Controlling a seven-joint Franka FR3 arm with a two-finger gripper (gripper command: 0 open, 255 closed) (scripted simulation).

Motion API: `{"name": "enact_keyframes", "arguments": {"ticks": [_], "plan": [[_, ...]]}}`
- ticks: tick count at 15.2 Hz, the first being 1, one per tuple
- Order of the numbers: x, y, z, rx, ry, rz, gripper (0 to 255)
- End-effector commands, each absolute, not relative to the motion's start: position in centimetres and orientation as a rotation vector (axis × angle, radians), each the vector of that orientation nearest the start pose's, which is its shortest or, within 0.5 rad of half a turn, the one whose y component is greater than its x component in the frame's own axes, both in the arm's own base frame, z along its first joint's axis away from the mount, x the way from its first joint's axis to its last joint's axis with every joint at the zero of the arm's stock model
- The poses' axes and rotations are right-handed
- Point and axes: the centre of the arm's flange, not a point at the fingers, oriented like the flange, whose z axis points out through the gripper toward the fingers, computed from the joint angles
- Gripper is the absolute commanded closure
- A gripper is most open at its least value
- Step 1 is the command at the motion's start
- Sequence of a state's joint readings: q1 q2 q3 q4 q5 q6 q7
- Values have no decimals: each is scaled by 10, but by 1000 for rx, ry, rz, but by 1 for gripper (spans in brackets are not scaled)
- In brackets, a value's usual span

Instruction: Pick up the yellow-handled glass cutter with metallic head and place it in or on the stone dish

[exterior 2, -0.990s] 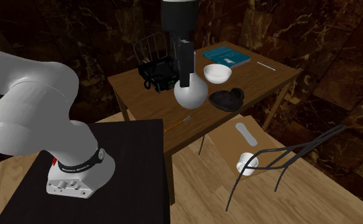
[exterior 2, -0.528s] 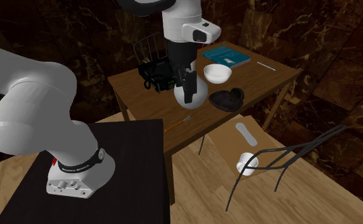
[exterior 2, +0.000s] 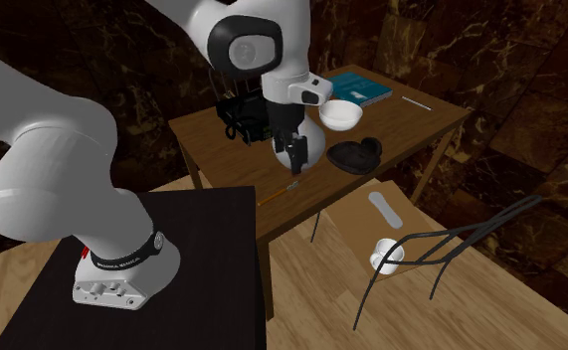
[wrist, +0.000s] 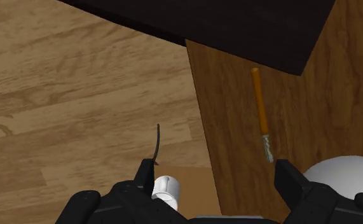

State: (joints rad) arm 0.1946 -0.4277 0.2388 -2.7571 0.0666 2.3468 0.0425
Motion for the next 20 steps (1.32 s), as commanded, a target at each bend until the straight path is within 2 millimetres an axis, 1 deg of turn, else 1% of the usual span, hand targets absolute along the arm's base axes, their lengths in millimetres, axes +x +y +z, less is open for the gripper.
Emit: {"name": "enact_keyframes", "arguments": {"ticks": [1, 13, 14, 20], "plan": [[339, 164, 319, -3134, -562, -39, 0], [336, 245, 185, -3054, -836, -52, 0], [336, 246, 184, -3053, -840, -52, 0], [337, 246, 152, -3053, -840, -52, 0]]}}
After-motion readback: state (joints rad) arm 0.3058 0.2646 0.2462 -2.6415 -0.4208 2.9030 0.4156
